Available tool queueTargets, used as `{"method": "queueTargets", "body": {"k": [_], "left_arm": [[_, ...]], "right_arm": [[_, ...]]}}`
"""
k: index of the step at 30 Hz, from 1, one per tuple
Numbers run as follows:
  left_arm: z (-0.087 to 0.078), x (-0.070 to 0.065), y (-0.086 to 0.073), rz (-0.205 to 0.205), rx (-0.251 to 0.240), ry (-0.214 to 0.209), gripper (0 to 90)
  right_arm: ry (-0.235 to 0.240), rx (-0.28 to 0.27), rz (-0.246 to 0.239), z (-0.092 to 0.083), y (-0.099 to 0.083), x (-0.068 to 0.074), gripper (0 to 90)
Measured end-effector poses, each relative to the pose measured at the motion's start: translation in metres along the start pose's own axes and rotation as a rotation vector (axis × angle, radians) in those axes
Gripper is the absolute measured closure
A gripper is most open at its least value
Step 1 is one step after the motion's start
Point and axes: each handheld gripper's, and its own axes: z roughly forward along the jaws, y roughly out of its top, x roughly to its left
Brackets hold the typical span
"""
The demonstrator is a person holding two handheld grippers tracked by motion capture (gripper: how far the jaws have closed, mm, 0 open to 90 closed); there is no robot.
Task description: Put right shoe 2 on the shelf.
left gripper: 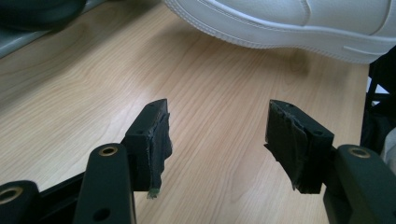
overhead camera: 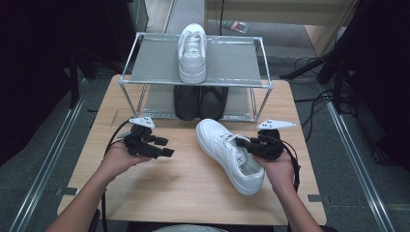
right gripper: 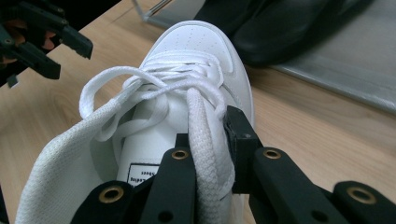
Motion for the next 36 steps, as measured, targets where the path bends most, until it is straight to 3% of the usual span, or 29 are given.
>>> {"method": "queueTargets", "body": {"k": [2, 3, 4, 7, 11, 15, 17, 20, 29, 34, 36], "left_arm": [[-0.003, 0.000, -0.003, -0.008, -0.005, 0.007, 40.3], [-0.005, 0.000, -0.005, -0.008, -0.005, 0.011, 40.3], [-0.007, 0.000, -0.006, -0.010, -0.006, 0.016, 40.3], [-0.013, -0.001, -0.012, -0.020, -0.020, 0.027, 40.3], [-0.017, -0.001, -0.017, -0.033, -0.028, 0.038, 40.3], [-0.021, -0.001, -0.022, -0.044, -0.032, 0.052, 40.3], [-0.023, -0.002, -0.025, -0.044, -0.034, 0.052, 40.3], [-0.023, -0.004, -0.027, -0.043, -0.024, 0.054, 40.3], [-0.026, -0.003, -0.030, -0.052, -0.034, 0.062, 40.4], [-0.025, -0.003, -0.029, -0.044, -0.029, 0.055, 40.4], [-0.024, -0.004, -0.029, -0.052, -0.033, 0.051, 40.4]], "right_arm": [[0.026, 0.020, -0.023, 0.004, 0.005, -0.003, 84.4], [0.068, 0.037, -0.053, 0.008, 0.011, -0.006, 84.4], [0.068, 0.037, -0.053, 0.008, 0.011, -0.006, 84.4], [0.154, 0.065, -0.108, 0.016, 0.021, -0.013, 84.4], [0.190, 0.079, -0.140, 0.018, 0.033, -0.015, 84.4], [0.234, 0.070, -0.189, 0.017, 0.049, -0.017, 84.3], [0.280, 0.039, -0.249, 0.012, 0.063, -0.021, 84.3], [0.303, 0.034, -0.272, 0.006, 0.078, -0.023, 84.3], [0.319, 0.047, -0.284, -0.016, 0.114, -0.018, 84.1], [0.313, 0.036, -0.247, -0.034, 0.128, -0.016, 84.1], [0.290, 0.040, -0.225, -0.047, 0.135, -0.017, 84.1]]}}
